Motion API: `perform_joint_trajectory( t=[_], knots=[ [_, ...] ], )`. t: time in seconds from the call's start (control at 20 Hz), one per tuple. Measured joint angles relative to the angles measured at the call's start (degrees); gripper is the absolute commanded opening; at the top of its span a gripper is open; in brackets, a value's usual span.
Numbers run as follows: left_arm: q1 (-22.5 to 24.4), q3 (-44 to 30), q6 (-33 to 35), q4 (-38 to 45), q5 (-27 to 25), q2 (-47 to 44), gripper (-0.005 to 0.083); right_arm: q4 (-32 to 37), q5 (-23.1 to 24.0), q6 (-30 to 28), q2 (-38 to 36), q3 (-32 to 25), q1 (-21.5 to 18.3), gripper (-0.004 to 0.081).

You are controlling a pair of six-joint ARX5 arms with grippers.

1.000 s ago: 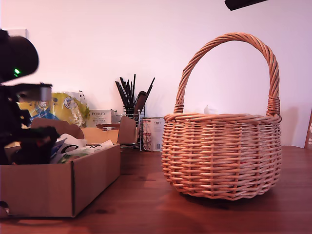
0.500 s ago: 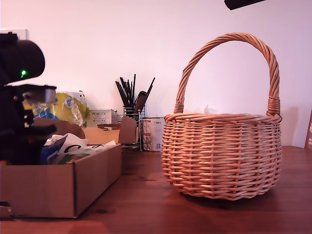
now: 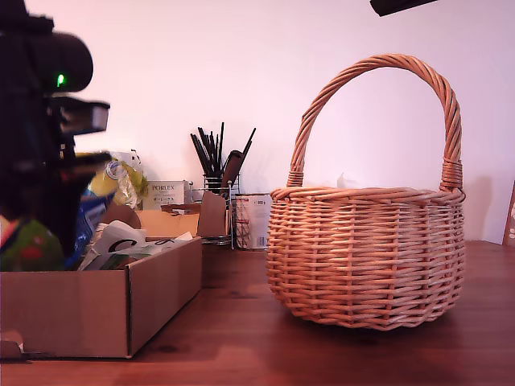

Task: Move the bags of Easter eggs from the cardboard box on the left into the woven basket on the right side.

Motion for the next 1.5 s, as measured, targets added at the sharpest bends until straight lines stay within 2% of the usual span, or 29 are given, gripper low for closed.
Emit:
perform_joint_trajectory(
  t=[0.2, 0.5, 0.75, 0.9, 1.0, 1.15, 1.2, 1.35, 1.5],
  knots=[
    [0.0, 1.7, 0.0, -5.4, 2.4, 0.0, 0.0159, 0.0, 0.0, 0.0, 0.0, 0.0, 0.0, -0.0012],
    [0.1, 1.8, 0.9, -5.5, 5.3, 0.0, 0.0139, 0.0, 0.0, 0.0, 0.0, 0.0, 0.0, -0.0012],
    [0.1, 3.0, 0.9, -4.8, 11.3, -0.5, 0.0139, 0.0, 0.0, 0.0, 0.0, 0.0, 0.0, -0.0012],
    [0.9, 3.0, 0.9, -3.5, 17.4, -3.4, 0.0139, 0.0, 0.0, 0.0, 0.0, 0.0, 0.0, -0.0012],
    [1.2, 3.0, -0.5, -0.3, 24.5, -6.3, 0.0139, 0.0, 0.0, 0.0, 0.0, 0.0, 0.0, -0.0012],
    [0.9, 3.2, -6.6, 7.6, 35.8, -9.7, 0.0139, -0.1, 0.0, 0.0, 0.0, 0.0, 0.0, -0.0012],
    [-0.2, 3.3, -6.7, 10.8, 37.9, -10.1, 0.014, -0.1, 0.0, 0.0, 0.0, 0.0, 0.0, -0.0012],
    [-6.8, 3.4, -14.0, 21.7, 38.2, -9.8, 0.014, -0.3, 0.1, 0.0, 0.0, 0.0, 0.0, -0.0012],
    [-14.0, 3.4, -17.0, 33.0, 33.0, -9.2, 0.014, -1.1, 0.4, 0.0, 0.0, 0.0, 0.0, -0.0012]
  ],
)
